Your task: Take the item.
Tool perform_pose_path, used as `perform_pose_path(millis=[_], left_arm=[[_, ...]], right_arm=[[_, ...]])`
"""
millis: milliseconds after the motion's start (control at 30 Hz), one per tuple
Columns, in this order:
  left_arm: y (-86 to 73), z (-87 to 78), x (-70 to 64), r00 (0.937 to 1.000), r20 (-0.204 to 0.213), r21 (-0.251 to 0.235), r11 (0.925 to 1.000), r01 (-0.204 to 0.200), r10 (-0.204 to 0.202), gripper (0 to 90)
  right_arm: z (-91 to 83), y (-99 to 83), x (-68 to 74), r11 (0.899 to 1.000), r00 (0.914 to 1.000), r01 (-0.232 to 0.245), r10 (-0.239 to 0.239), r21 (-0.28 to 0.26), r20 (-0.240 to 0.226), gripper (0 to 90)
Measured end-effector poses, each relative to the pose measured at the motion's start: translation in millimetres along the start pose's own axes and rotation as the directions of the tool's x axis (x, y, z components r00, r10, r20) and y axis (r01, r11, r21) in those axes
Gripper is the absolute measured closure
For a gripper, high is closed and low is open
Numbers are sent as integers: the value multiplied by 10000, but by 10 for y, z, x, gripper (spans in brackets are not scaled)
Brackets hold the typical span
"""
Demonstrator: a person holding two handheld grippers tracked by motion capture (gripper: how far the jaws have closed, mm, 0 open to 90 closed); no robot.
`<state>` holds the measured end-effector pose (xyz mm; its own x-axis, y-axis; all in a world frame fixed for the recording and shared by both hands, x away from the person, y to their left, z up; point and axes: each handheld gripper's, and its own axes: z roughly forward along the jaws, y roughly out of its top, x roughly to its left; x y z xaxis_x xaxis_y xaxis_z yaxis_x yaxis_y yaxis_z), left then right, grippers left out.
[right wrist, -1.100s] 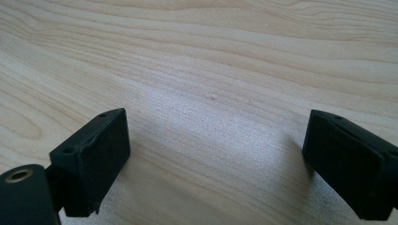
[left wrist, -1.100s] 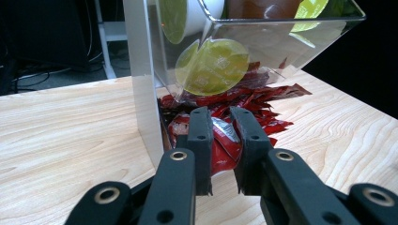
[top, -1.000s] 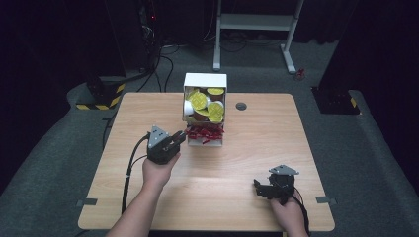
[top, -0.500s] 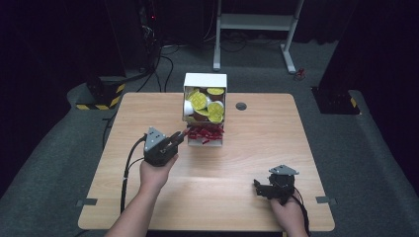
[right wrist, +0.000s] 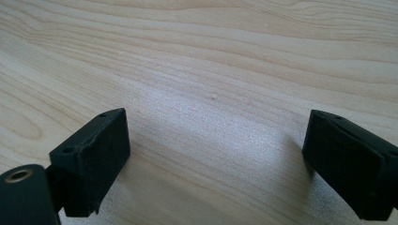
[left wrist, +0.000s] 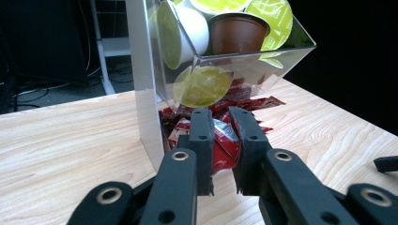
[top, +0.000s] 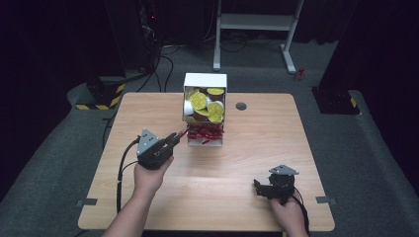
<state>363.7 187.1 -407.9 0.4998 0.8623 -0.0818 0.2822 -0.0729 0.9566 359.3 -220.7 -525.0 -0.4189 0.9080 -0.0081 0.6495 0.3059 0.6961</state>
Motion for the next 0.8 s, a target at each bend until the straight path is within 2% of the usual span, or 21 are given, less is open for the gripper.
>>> perform_pose_path(millis=[233,800], left_arm=[[-96,-55,54,9998,-70,-9,9998,187,-187,800],[-292,-184,230,9986,-414,192,9993,323,-315,802]], right_arm=[[1,3,4,10000,10000,13,-13,28,-57,77],[1,3,4,10000,10000,13,-13,29,-55,77]])
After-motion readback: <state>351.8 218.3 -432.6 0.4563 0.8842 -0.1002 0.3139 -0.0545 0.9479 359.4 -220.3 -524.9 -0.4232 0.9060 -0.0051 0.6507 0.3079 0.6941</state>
